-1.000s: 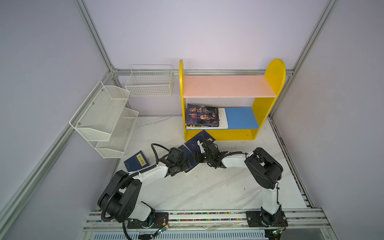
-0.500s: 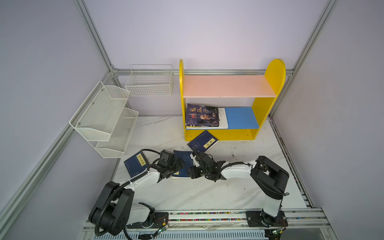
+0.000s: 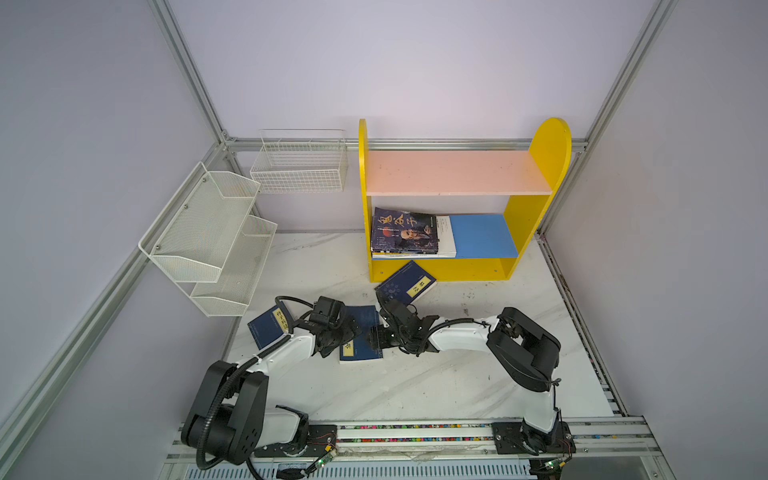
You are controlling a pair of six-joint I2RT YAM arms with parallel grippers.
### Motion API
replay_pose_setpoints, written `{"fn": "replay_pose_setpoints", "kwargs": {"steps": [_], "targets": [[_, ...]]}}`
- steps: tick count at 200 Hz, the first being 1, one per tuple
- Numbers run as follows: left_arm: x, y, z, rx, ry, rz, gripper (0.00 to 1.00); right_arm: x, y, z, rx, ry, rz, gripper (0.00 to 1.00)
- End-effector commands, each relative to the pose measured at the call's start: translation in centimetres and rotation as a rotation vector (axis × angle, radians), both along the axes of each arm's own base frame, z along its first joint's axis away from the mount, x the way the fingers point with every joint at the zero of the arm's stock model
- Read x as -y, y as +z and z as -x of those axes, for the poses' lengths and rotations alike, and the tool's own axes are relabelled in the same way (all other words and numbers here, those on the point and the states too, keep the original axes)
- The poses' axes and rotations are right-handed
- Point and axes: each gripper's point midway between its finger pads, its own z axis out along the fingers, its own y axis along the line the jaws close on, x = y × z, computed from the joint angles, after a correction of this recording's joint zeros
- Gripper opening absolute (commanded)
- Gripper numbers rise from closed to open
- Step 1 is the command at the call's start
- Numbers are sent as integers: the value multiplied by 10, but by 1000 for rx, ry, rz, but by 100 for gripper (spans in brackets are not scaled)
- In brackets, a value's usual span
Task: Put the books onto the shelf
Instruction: 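Grip the blue yellow-labelled book's edges with both grippers from opposite sides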
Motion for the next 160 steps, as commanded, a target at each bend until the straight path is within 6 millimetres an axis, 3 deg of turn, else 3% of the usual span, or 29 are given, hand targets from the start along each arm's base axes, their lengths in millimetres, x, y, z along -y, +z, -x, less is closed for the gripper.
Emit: {"fn": "replay_pose_setpoints", "kwargs": {"steps": [1,22,60,98,109,160], "targets": [[2,-29,15,-123,-50,-7,96,16,-40,10,-111,-19,103,66],[11,-32,14,-130,-55,43,96,-6,-28,22,-147,93,-1,65],[31,-33,21,-123,-21,212,94,-31,33,19,-172,144,-266,61],[43,-24,23,-86,7,332,94,-27,85,2,-211,96,-556,56],[46,-13,21,-53,5,362,94,-22,96,-1,-221,83,-640,55],[47,-13,29,-49,29,406,95,-8,113,-1,-261,63,-830,47]]}}
